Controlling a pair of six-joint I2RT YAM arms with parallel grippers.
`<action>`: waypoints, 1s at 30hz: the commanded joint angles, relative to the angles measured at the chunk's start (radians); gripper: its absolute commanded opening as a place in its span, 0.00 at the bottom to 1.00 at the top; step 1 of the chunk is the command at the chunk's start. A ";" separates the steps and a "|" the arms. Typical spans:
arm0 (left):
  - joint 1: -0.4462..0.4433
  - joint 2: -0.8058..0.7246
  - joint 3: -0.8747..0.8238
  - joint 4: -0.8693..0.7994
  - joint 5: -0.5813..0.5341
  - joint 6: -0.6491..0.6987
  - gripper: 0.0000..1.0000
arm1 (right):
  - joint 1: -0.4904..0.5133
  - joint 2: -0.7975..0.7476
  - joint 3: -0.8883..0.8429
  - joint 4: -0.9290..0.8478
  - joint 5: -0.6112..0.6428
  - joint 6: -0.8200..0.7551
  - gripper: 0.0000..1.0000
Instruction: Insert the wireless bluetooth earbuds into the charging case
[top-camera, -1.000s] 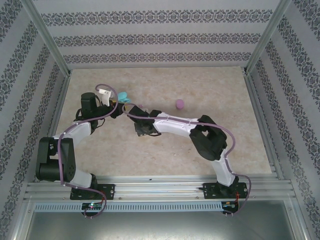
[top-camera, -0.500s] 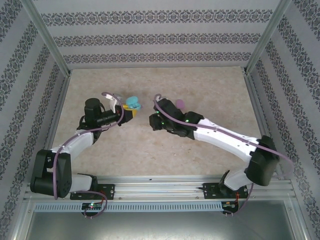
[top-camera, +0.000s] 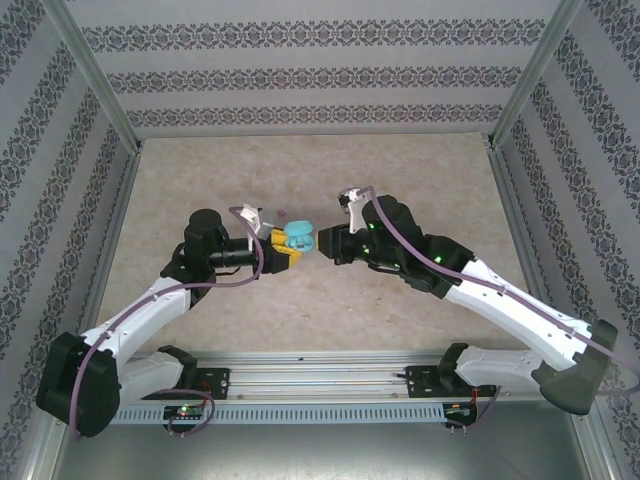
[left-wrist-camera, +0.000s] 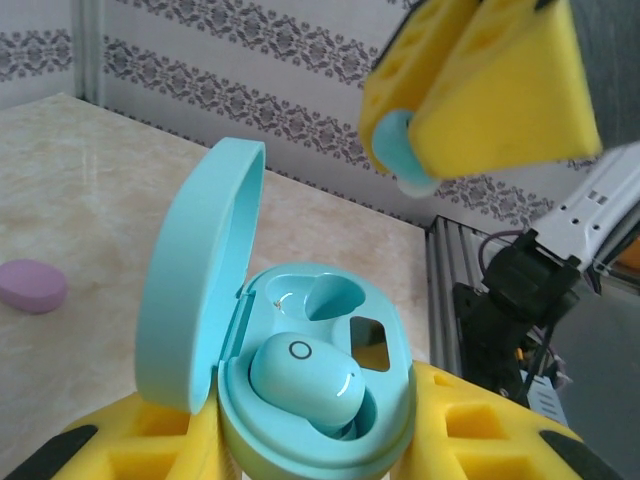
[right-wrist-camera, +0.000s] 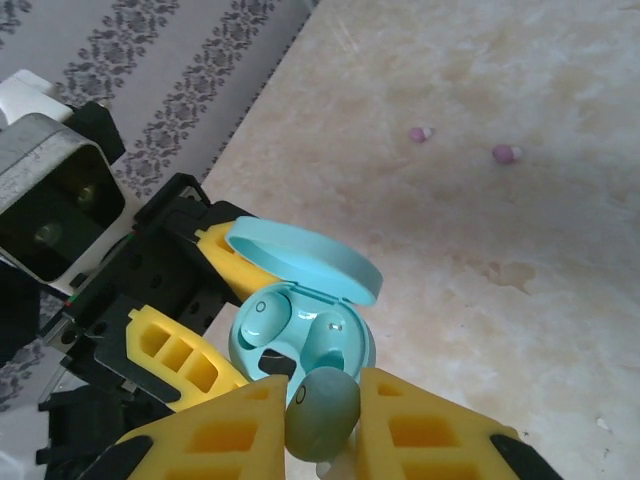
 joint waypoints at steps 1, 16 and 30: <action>-0.022 -0.029 -0.010 -0.041 0.022 0.038 0.09 | 0.002 -0.009 -0.013 -0.036 -0.054 -0.037 0.19; -0.056 -0.014 -0.016 -0.010 0.031 0.029 0.09 | 0.008 0.055 0.019 -0.031 -0.105 -0.049 0.19; -0.066 0.016 -0.013 0.025 0.041 0.016 0.09 | 0.014 0.095 0.019 -0.018 -0.099 -0.065 0.19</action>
